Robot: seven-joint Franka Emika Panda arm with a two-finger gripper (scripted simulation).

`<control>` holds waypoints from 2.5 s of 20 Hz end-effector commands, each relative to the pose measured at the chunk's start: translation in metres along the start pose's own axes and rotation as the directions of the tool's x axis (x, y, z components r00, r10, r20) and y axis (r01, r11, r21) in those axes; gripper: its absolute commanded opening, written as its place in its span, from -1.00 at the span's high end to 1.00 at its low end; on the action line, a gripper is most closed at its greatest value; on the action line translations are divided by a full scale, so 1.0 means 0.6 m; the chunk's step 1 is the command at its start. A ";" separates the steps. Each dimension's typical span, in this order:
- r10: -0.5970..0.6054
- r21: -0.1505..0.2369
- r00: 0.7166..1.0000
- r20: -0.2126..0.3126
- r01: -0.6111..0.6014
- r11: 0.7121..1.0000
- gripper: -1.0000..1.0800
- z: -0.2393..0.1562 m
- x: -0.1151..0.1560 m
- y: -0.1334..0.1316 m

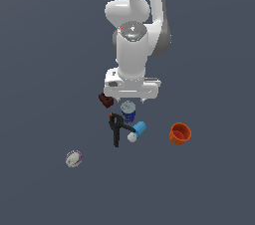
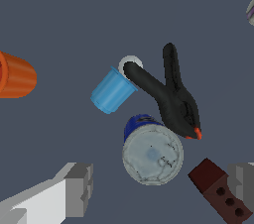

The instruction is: Pick up a designated object from a clutter of objects.

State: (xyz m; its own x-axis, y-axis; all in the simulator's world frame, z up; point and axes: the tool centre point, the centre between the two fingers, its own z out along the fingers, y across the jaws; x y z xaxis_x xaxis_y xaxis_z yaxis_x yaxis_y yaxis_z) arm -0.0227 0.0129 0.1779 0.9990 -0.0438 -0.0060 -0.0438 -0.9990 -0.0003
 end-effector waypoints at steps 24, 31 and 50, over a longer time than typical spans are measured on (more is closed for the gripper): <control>0.071 0.000 0.997 -0.005 -0.071 0.997 -0.92 0.127 -0.036 0.017; 0.072 0.000 0.997 -0.006 -0.072 0.997 -0.92 0.169 -0.036 0.017; 0.072 0.000 0.997 -0.006 -0.072 0.997 1.00 0.161 -0.037 0.011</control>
State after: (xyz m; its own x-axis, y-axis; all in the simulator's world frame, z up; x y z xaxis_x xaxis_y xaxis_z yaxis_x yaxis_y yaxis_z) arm -0.0471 0.0056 0.0773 0.9932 -0.1161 -0.0038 -0.1161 -0.9932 0.0005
